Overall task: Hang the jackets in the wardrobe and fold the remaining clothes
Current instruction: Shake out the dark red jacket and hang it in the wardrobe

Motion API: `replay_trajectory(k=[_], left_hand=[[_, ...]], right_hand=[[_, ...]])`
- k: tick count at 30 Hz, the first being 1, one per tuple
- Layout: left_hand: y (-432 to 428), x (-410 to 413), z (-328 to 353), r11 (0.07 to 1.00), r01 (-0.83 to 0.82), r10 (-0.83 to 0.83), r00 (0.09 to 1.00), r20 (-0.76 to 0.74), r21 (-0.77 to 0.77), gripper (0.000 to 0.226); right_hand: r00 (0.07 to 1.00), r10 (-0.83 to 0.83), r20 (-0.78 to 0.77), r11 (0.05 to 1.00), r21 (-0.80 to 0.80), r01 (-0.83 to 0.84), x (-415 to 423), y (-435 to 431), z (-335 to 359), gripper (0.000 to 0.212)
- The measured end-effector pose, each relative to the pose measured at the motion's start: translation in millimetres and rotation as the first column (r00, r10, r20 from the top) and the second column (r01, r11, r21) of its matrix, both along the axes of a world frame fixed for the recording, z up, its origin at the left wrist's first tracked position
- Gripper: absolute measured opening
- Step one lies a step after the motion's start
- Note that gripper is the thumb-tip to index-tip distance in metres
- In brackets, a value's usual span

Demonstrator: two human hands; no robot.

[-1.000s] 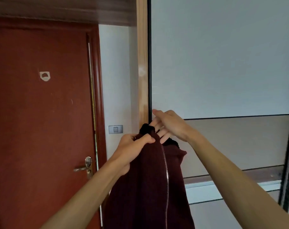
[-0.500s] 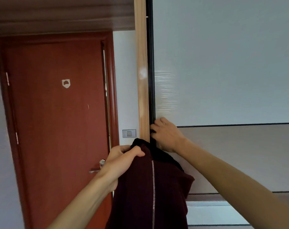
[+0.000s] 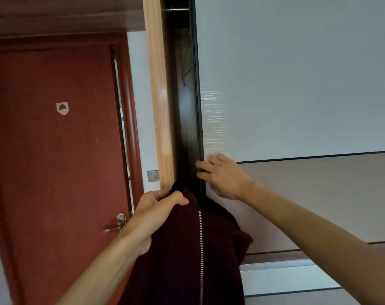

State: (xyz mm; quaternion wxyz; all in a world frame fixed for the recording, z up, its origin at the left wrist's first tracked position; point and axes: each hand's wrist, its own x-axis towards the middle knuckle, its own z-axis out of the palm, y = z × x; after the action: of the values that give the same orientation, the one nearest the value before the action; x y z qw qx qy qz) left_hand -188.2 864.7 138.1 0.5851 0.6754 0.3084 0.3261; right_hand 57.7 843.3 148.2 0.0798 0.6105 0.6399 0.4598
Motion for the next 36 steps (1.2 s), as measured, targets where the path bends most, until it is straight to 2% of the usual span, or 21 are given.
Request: replay_trajectory(k=[9, 21, 25, 31, 36], left_hand=[[-12.2, 49.6, -5.1, 0.991, 0.133, -0.132, 0.991, -0.037, 0.01, 0.012], [-40.7, 102.9, -13.0, 0.954, 0.299, -0.299, 0.954, -0.023, 0.01, 0.009], [-40.6, 114.1, -12.0, 0.958, 0.285, -0.285, 0.958, 0.008, -0.01, 0.009], [-39.5, 129.6, -9.5, 0.96, 0.233, -0.219, 0.97, 0.105, -0.156, 0.016], [-37.9, 146.9, -12.0, 0.948, 0.196, -0.158, 0.973, 0.167, -0.25, 0.026]], right_hand=[[0.983, -0.18, -0.027, 0.983, -0.023, 0.18, 42.1, -56.0, -7.8, 0.064], [0.882, -0.459, -0.103, 0.888, -0.053, 0.456, 102.3, -135.8, -10.9, 0.067], [0.811, -0.558, -0.177, 0.829, -0.073, 0.555, 114.9, -161.2, -11.0, 0.066], [0.704, -0.632, -0.324, 0.765, -0.117, 0.633, 138.0, -205.9, -5.7, 0.061], [0.667, -0.619, -0.415, 0.769, -0.144, 0.623, 146.4, -221.1, 1.7, 0.062]])
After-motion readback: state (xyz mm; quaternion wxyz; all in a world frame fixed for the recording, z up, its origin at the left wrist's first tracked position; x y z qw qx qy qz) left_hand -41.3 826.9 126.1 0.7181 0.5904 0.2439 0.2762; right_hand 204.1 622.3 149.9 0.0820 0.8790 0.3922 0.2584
